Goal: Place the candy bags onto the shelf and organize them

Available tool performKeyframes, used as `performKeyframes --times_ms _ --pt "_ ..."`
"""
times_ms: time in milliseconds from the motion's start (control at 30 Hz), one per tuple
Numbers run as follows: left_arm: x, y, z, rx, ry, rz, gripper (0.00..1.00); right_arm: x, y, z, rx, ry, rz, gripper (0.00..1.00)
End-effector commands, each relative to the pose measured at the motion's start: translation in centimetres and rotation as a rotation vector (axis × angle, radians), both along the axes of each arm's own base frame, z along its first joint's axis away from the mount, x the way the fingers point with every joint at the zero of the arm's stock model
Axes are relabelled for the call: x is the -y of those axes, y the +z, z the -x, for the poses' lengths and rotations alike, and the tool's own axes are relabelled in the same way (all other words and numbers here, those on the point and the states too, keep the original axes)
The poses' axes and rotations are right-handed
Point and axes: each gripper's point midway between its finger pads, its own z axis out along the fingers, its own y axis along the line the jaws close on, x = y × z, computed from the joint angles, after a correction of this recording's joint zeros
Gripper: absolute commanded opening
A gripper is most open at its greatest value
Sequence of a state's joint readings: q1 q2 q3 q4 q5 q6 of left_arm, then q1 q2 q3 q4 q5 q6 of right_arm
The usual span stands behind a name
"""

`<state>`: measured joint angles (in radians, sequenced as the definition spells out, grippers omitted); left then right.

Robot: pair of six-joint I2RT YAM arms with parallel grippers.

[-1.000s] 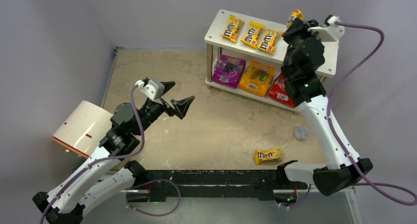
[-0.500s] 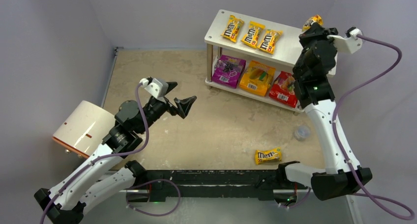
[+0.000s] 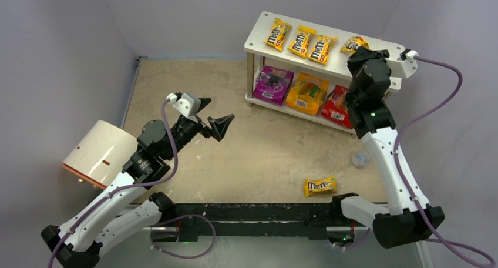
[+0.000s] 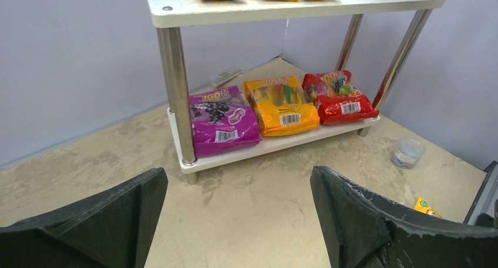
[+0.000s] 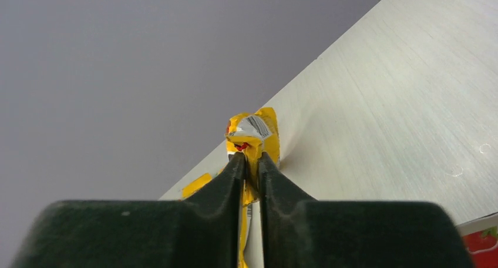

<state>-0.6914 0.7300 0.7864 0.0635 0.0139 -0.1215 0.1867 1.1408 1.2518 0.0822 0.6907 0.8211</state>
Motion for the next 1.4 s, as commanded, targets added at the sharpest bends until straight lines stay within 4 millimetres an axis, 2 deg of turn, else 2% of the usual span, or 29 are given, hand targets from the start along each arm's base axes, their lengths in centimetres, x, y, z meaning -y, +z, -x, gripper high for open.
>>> performKeyframes --times_ms 0,67,167,267,433,467,500,533,600,800,1067,1200,1267,1367 --pt "-0.4 1.0 -0.2 0.011 0.029 0.038 0.99 -0.5 1.2 1.2 0.021 0.046 -0.013 0.22" --pt "-0.5 0.9 -0.3 0.008 0.036 0.037 0.99 -0.8 1.2 1.4 0.006 0.070 0.007 0.41" --pt "-0.5 0.8 -0.4 0.003 0.040 0.033 0.99 -1.5 1.5 1.8 -0.002 0.117 0.037 0.59" --pt "-0.5 0.7 -0.6 -0.002 0.043 0.031 0.99 -1.6 2.3 2.5 0.003 0.135 0.079 0.71" --pt "-0.3 0.5 -0.6 -0.008 0.039 0.024 0.99 -1.6 3.9 3.4 -0.032 0.162 0.231 0.80" --pt "-0.3 0.5 -0.7 -0.008 0.040 0.024 0.99 -2.3 4.6 3.4 -0.041 0.207 0.320 0.85" --pt "-0.2 0.5 -0.7 -0.009 0.038 0.022 0.99 -2.5 5.3 3.5 -0.066 0.226 0.430 0.97" --pt "-0.2 0.5 -0.7 -0.009 0.038 0.023 0.99 -2.0 5.6 3.6 -0.103 0.213 0.472 0.99" --pt "-0.1 0.3 -0.8 -0.013 0.036 0.017 1.00 -2.5 5.0 3.7 -0.185 0.268 0.552 0.99" --pt "0.5 -0.1 -0.9 -0.022 0.016 0.000 1.00 -0.8 5.1 3.9 -0.334 0.223 0.727 0.99" --pt "0.6 -0.6 -1.1 -0.034 0.016 -0.016 1.00 -1.9 3.0 1.7 -0.557 0.428 0.920 0.92" --pt "1.0 -0.8 -1.0 -0.034 -0.005 -0.023 1.00 -2.8 2.5 0.6 -0.576 0.551 0.926 0.83" --pt "1.1 -0.8 -1.0 -0.036 -0.009 -0.023 1.00 -2.4 2.0 0.0 -0.603 0.566 0.915 0.80" --pt "1.2 -0.9 -1.0 -0.038 -0.015 -0.023 1.00 -0.8 1.4 -0.8 -0.629 0.530 0.876 0.76"
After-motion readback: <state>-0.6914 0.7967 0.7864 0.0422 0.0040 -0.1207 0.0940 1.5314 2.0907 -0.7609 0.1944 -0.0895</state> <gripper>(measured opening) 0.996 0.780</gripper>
